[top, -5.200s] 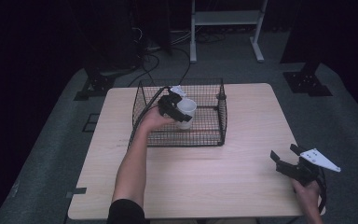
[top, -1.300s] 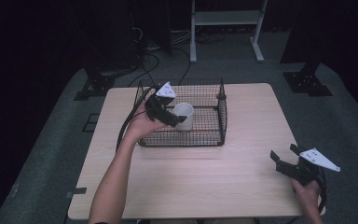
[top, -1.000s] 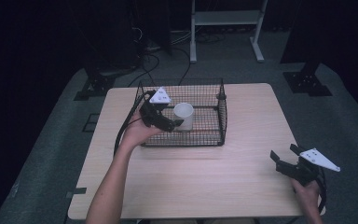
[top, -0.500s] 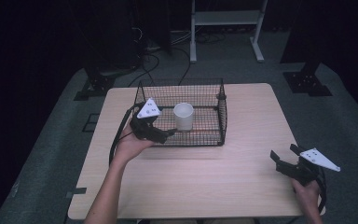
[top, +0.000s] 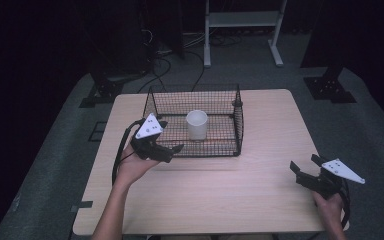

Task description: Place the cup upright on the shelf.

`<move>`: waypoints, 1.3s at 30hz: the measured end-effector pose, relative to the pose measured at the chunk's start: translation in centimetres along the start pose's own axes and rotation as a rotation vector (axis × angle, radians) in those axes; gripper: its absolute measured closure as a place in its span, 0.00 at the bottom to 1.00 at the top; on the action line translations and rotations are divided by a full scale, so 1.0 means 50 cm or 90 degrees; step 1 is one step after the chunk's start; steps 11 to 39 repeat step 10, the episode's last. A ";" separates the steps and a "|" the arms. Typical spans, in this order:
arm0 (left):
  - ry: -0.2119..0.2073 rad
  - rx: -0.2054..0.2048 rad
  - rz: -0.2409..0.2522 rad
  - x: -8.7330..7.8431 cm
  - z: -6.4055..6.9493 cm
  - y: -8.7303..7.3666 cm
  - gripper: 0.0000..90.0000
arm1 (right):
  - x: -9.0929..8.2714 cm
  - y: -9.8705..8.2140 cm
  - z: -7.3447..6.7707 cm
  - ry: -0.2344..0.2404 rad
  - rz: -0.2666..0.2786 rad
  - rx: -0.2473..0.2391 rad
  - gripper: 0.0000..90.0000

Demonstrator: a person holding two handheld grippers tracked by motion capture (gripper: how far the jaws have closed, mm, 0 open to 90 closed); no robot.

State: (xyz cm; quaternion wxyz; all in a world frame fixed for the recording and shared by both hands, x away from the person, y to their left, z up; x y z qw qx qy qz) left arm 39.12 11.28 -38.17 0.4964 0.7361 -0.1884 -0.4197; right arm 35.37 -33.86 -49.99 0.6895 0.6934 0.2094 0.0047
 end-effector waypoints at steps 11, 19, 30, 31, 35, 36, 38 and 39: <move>0.009 -0.014 0.013 -0.030 0.037 -0.043 0.07 | -0.001 0.000 0.001 0.000 0.002 0.002 0.14; 0.009 -0.014 0.013 -0.030 0.037 -0.043 0.07 | -0.001 0.000 0.001 0.000 0.002 0.002 0.14; 0.009 -0.014 0.013 -0.030 0.037 -0.043 0.07 | -0.001 0.000 0.001 0.000 0.002 0.002 0.14; 0.009 -0.014 0.013 -0.030 0.037 -0.043 0.07 | -0.001 0.000 0.001 0.000 0.002 0.002 0.14; 0.009 -0.014 0.013 -0.030 0.037 -0.043 0.07 | -0.001 0.000 0.001 0.000 0.002 0.002 0.14; 0.009 -0.014 0.013 -0.030 0.037 -0.043 0.07 | -0.001 0.000 0.001 0.000 0.002 0.002 0.14; 0.009 -0.014 0.013 -0.030 0.037 -0.043 0.07 | -0.001 0.000 0.001 0.000 0.002 0.002 0.14; 0.009 -0.014 0.013 -0.030 0.037 -0.043 0.07 | -0.001 0.000 0.001 0.000 0.002 0.002 0.14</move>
Point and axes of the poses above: each handheld gripper's, and its own axes: x roughly forward along the jaws, y roughly out of its top, z roughly to its right, the point moved 7 cm from there along x, roughly forward along the jaws, and after that the axes turned 1 degree about z, right-handed, at the moved point
